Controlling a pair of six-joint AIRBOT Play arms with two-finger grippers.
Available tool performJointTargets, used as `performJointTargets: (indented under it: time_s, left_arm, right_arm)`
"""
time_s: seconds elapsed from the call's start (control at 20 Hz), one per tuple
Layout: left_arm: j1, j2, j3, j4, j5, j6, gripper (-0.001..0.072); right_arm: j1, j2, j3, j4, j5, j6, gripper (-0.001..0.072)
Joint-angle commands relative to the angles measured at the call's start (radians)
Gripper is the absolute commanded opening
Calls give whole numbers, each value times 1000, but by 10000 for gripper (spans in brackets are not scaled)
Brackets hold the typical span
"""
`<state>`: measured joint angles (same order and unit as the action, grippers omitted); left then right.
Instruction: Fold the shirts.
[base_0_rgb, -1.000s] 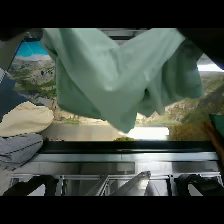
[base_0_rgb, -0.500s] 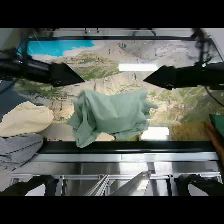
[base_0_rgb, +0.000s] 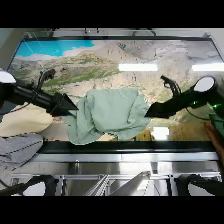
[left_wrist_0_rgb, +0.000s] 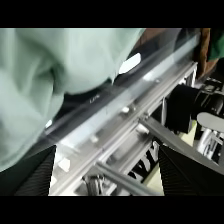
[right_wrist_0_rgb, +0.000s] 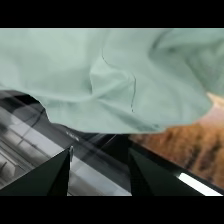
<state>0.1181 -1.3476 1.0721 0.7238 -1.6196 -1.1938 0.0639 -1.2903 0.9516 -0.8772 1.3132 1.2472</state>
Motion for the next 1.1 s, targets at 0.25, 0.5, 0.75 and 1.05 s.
performJointTargets:
  time_s: [0.25, 0.5, 0.75, 1.05]
  left_arm:
    - [18, 232, -460, 150, 192, -66, 701]
    - [17, 139, -522, 145, 386, -63, 701]
    - [16, -47, -447, 143, 401, -24, 701]
    - [-97, -140, -309, 139, 451, 24, 8]
  right_arm:
    - [23, 13, -351, 265, -167, -178, 591]
    - [139, 6, -351, 306, -385, -174, 590]
    - [222, -93, -351, 406, -480, -177, 589]
    - [274, -150, -349, 484, -505, -231, 178]
